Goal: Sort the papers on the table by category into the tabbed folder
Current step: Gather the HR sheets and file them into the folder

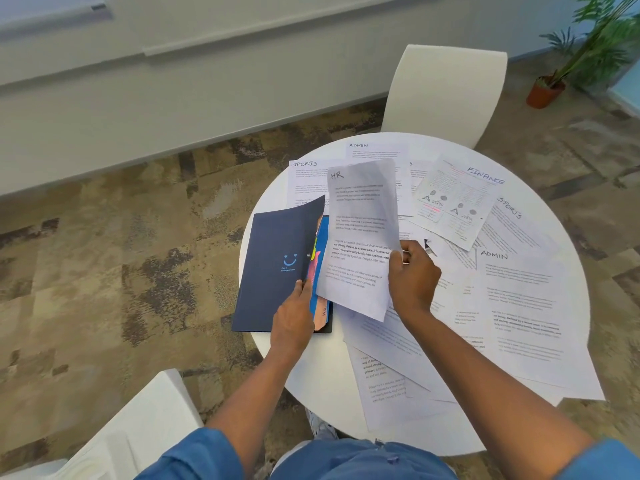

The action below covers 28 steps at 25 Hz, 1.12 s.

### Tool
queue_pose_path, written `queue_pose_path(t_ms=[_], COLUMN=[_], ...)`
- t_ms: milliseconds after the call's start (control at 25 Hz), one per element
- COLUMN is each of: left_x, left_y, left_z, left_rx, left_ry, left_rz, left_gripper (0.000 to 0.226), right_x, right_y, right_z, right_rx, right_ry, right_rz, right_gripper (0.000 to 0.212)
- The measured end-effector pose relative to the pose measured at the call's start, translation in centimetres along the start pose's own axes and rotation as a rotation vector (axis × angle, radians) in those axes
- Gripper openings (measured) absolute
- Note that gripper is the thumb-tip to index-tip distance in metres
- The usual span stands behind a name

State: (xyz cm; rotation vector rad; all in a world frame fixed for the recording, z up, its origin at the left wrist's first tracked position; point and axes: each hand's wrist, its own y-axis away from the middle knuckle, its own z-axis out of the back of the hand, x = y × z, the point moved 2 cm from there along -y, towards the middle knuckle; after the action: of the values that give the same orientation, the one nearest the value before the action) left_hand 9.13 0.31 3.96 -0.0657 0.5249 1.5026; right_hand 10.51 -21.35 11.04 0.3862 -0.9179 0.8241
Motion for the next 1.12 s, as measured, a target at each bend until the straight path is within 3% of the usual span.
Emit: queue_pose_path(t_ms=[400,560,1120], left_x=[0.1,0.2,0.7], left_y=[-0.5,-0.7,-1.7], left_z=[-0.2,-0.3,1.4], left_rx=[-0.011,-0.007,-0.016], left_ry=[0.053,0.047,0.074], left_rz=[-0.011,-0.009,-0.026], left_gripper=[0.066,0.068,0.069], right_x=[-2.1,-1.8,-0.1], right_y=[0.3,-0.3,-1.9], right_z=[-1.9,-3.7,-9.3], right_rx=[0.195,0.298,0.371], right_ry=[0.071,0.088,0.089], right_rz=[-0.094,-0.108,-0.164], right_gripper=[0.022,0.015,0.028])
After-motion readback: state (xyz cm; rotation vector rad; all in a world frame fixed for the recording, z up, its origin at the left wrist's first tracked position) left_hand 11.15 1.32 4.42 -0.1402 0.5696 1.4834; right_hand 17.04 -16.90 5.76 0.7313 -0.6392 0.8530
